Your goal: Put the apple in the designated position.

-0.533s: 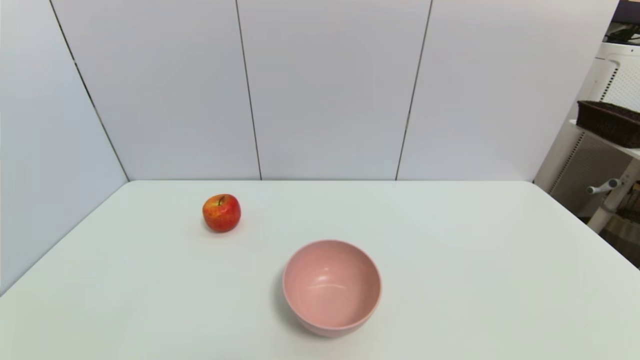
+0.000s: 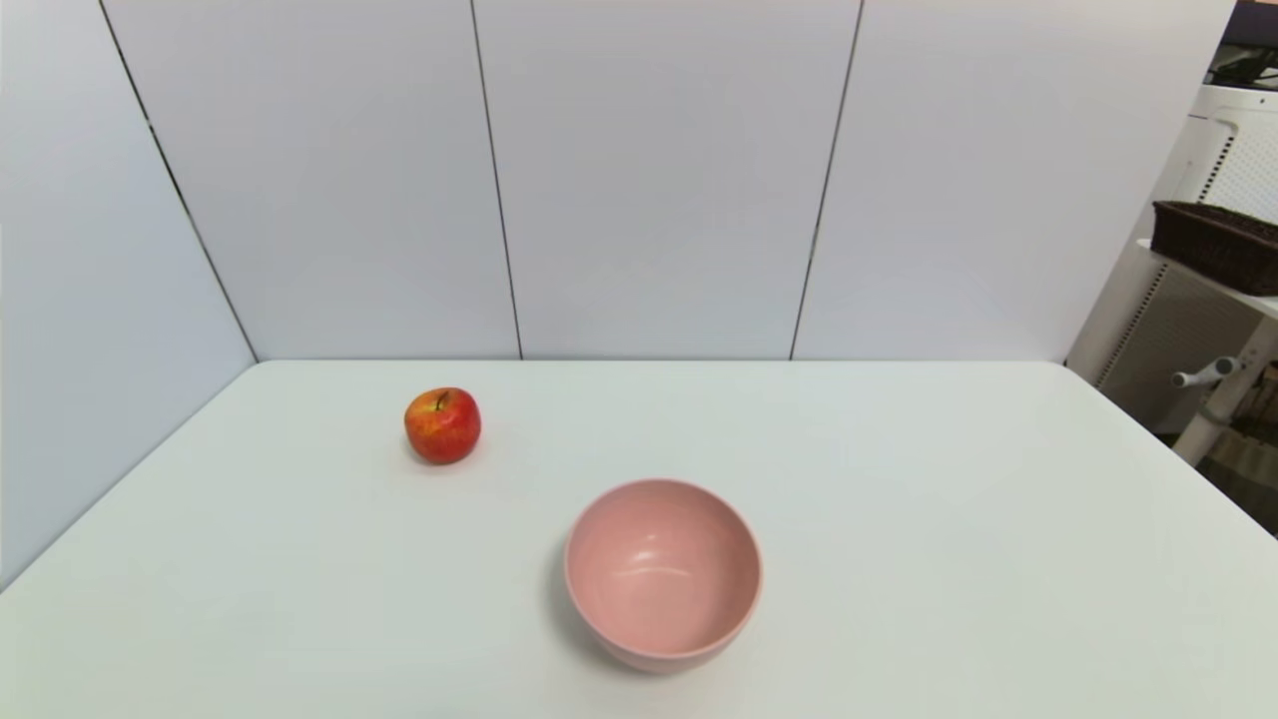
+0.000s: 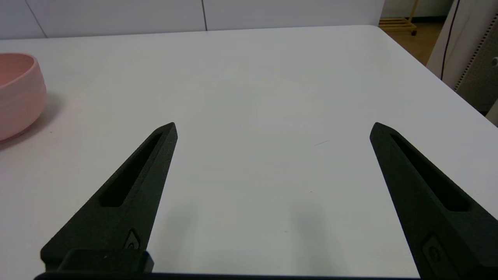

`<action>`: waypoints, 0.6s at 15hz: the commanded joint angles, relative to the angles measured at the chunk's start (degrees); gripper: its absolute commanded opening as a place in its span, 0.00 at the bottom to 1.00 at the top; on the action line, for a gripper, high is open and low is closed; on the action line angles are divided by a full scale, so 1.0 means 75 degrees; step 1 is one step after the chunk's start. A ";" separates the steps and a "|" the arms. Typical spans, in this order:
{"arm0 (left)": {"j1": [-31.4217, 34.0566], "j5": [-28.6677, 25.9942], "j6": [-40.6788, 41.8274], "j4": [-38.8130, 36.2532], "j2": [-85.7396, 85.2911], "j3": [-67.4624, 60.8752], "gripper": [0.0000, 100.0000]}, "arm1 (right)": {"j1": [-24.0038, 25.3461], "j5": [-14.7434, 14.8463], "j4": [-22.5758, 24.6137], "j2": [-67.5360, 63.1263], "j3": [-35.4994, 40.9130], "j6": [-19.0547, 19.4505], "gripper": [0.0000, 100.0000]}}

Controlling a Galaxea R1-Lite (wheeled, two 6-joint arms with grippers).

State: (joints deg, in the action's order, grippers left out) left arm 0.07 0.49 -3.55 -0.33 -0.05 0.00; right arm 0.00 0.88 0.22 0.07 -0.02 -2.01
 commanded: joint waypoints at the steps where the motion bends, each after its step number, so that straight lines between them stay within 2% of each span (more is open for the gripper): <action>1: -0.0010 0.0052 0.0028 -0.0085 0.1401 0.0527 1.00 | 0.0000 0.0000 0.0006 -0.0010 0.0003 -0.0001 1.00; 4: -0.0045 0.0005 0.0520 -0.0085 0.3874 0.2367 1.00 | 0.0000 0.0000 0.0006 -0.0010 0.0003 -0.0001 1.00; 6: -0.0314 -0.0006 0.0918 -0.0085 0.5831 0.3551 1.00 | 0.0000 0.0000 0.0006 -0.0010 0.0003 -0.0001 1.00; 9: -0.0971 -0.0018 0.0942 -0.0132 0.8303 0.5004 1.00 | 0.0000 0.0000 0.0006 -0.0010 0.0003 -0.0001 1.00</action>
State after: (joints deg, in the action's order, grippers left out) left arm -1.87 0.51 1.56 -0.94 35.35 21.96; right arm 0.00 0.88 0.22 0.07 -0.02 -2.01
